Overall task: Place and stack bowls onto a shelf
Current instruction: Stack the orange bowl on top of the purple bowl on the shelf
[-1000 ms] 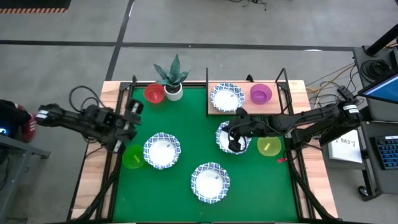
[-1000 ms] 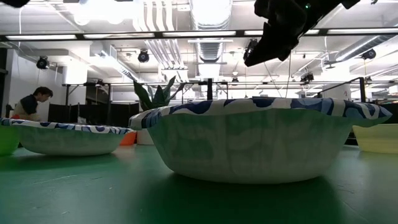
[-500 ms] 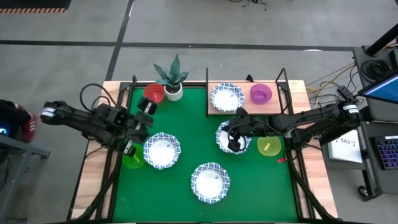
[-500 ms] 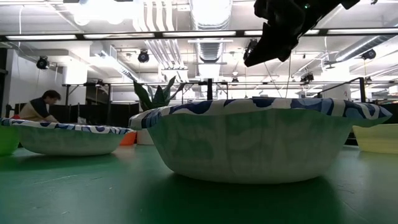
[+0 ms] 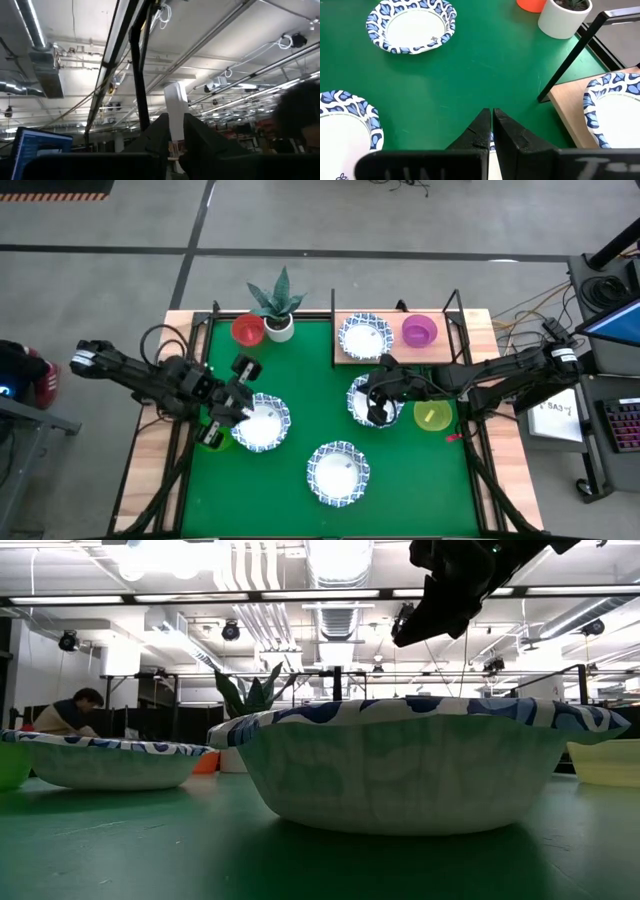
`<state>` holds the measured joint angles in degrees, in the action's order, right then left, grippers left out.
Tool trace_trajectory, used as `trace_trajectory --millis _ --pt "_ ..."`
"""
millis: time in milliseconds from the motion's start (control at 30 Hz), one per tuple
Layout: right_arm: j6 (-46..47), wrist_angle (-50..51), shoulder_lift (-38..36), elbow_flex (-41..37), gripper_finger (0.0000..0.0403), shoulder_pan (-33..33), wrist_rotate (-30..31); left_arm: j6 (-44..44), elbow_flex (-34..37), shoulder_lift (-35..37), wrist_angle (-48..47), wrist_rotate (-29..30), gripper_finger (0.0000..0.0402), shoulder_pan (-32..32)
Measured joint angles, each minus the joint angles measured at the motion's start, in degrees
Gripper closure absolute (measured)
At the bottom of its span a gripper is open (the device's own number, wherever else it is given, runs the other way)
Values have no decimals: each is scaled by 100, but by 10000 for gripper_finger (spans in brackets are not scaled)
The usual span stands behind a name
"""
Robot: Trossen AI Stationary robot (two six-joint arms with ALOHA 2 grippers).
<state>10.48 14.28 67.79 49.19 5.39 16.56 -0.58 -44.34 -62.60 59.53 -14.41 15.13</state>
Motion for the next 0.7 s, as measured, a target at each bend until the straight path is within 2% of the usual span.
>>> trace_trajectory --millis 233,333,400,533,600,633,700 --pt "-8 5 0 -2 394 0 0 -2 0 479 -374 55 361 -124" --pt "-12 65 0 -2 394 1 0 185 0 838 -1426 662 361 -183" --pt "-72 91 2 -4 394 28 0 475 0 1100 -2497 1749 361 -191" --pt "-144 222 3 -4 394 105 -2 308 0 1420 -4817 5379 361 -193" --pt "-149 272 4 -5 394 142 -2 3 0 1476 -6015 6890 361 -235" --pt "-153 289 4 -7 394 160 -2 -243 0 1496 -6570 7351 361 -276" --pt "-162 328 4 -5 394 168 -2 -952 0 1547 -7601 7467 361 -439"
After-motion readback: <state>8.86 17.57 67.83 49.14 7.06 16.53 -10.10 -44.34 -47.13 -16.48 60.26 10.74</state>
